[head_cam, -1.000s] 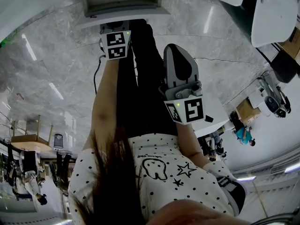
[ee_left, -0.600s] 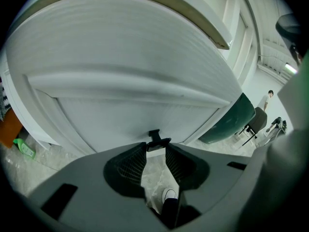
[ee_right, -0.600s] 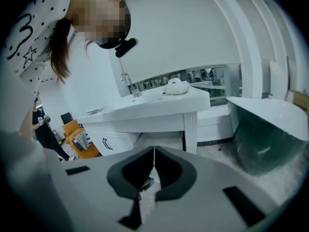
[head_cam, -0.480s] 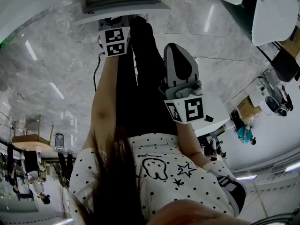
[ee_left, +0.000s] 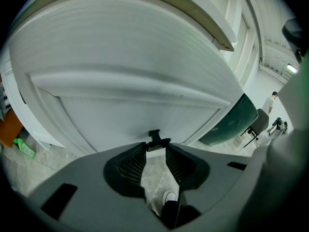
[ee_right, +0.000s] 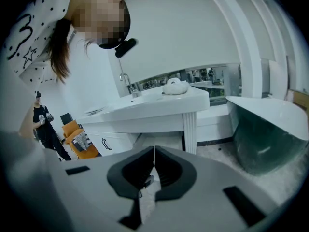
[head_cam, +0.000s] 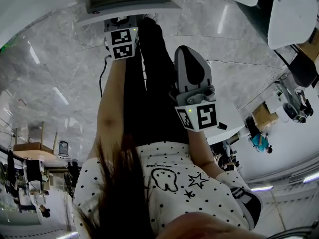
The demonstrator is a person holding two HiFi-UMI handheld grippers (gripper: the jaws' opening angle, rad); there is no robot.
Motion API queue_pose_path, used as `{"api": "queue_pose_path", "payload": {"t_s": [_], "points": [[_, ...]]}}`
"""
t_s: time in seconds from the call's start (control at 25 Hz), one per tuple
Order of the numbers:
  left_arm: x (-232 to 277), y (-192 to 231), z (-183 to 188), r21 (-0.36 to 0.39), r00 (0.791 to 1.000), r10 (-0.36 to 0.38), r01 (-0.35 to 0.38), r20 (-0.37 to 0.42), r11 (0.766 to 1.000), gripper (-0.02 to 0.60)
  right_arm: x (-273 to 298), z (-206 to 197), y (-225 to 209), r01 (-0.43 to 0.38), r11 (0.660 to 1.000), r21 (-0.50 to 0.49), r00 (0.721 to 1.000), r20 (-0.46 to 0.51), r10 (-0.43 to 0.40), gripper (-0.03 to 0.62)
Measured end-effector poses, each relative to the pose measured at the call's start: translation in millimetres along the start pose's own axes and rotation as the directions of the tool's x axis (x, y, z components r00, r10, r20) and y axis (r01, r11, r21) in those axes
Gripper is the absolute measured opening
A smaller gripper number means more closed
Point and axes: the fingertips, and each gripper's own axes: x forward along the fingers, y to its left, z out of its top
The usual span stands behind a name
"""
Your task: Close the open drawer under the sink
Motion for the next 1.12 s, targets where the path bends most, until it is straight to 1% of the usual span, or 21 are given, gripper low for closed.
{"api": "queue_pose_path", "payload": {"t_s": [0.32,0.44,0.6,0.8,1.12], "points": [[-2,0,0,0.007,1.000,0.006,-0.006,-0.002,1.000,0.121,-2,-1,-2,0.002,1.000,0.001,1.000,0.000,-0.002,0.015],[-2,0,0,0.014,1.000,0.013,-0.013,0.006,1.000,0.121,-2,-2,-2,-0.001,1.000,0.002,1.000,-0.003,0.001,0.015],[0,2,2,0.006,1.000,0.022,-0.022,0.020,1.000,0.123,-1,-3,-1,-0.001,1.000,0.004,1.000,-0.006,0.001,0.015],[2,5,12,0.005,0.999,0.016,-0.016,0.037,1.000,0.124,0,-2,1,0.001,1.000,0.005,1.000,-0.007,-0.001,0.015],[5,5,13,0.001,0.999,0.014,-0.014,0.044,1.000,0.126,2,-4,0,0.002,1.000,0.008,1.000,-0.010,-0.002,0.015]]}}
